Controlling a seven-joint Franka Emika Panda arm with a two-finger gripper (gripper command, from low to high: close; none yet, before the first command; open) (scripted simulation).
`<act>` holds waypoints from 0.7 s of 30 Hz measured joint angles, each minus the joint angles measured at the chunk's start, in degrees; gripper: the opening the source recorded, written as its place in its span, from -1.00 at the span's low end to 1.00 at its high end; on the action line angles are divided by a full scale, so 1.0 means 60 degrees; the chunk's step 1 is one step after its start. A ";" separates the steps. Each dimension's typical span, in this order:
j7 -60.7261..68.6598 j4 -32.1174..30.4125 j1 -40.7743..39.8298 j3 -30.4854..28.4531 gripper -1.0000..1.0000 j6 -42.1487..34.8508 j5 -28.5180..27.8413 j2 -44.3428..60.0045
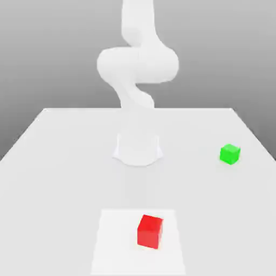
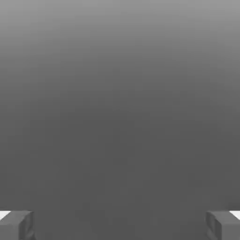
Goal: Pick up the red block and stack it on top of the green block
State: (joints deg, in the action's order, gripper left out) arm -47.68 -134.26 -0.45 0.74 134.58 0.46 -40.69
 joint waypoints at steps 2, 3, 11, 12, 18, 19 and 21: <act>-0.0277 -0.0356 -0.0058 0.0111 0.00 0.0406 0.0052 0.0747; -0.0411 -0.0526 -0.0085 0.0167 0.00 0.0599 0.0074 0.1102; -0.1546 -0.1854 -0.0274 0.0620 0.00 0.2109 0.0126 0.3876; -0.1703 -0.2020 -0.0287 0.0666 0.00 0.2298 0.0110 0.4223; -0.2704 -0.3012 -0.0343 0.0906 0.00 0.3425 -0.0069 0.6304; -0.2892 -0.3178 -0.0321 0.0905 0.00 0.3615 -0.0125 0.6652; -0.3197 -0.3391 -0.0283 0.0875 0.00 0.4053 -0.0258 0.7347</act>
State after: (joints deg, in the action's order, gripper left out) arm -66.86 -154.60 -2.15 5.99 158.90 -1.10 3.39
